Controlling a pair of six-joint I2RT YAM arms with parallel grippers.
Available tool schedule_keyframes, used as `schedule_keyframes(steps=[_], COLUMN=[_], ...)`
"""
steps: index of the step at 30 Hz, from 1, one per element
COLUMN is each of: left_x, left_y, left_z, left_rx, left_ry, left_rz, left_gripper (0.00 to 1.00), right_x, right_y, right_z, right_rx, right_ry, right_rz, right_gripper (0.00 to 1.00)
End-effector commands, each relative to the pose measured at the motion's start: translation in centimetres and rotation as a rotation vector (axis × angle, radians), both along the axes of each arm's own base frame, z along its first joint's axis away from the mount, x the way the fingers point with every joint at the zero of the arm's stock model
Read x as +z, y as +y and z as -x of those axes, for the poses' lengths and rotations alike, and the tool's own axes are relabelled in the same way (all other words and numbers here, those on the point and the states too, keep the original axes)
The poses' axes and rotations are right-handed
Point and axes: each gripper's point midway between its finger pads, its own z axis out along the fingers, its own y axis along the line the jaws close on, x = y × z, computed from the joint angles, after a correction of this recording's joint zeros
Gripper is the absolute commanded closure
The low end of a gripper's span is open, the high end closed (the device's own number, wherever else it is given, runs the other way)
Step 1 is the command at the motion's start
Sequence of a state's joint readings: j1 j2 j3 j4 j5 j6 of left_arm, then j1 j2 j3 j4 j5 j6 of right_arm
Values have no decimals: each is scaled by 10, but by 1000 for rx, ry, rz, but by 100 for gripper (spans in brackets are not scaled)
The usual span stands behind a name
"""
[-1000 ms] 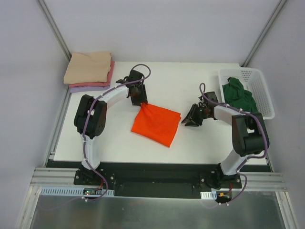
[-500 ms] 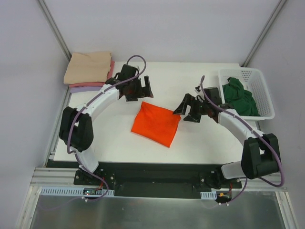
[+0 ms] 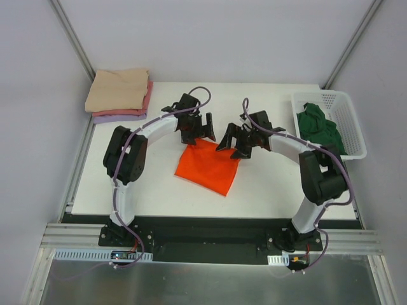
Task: Fold and stack the t-shirts
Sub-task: Fold the long partially folded tshirt into a neat square
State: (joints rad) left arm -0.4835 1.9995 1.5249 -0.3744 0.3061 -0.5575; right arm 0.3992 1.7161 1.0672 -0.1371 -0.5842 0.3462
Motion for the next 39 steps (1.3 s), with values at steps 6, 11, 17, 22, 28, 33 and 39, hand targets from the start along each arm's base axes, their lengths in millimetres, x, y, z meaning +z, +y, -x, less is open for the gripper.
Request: schedule_keyframes(steps=[6,11,17,22,28,33,39], left_x=[-45,-75,-47,14,47,15,-24], left_y=[30,51,58,56,75,91,80], left_z=[-18,28,68,76,93,112,112], left_rx=[95,127,136,93,159,230,265], left_ry=[44,176,179,-20,-125,-49,74], left_rz=[-109,-144,-105,-83,-69,-124,-122], left_gripper=[1,1,1,1,1,1,3], right_x=[-72,-103,-65,3,57,72,57], right_y=[-33,-45,-42,-39,-53,-103,-138], right_z=[-31,-21,-5,0,19,44,70], right_rx=[-82,-72,31,44,-108,-325,-448], right_ry=[60,126,33,-146,-303,-402,-430], right_rz=[226,284,304,330,332,371,378], right_gripper=[4,4,4,4,4,4,4])
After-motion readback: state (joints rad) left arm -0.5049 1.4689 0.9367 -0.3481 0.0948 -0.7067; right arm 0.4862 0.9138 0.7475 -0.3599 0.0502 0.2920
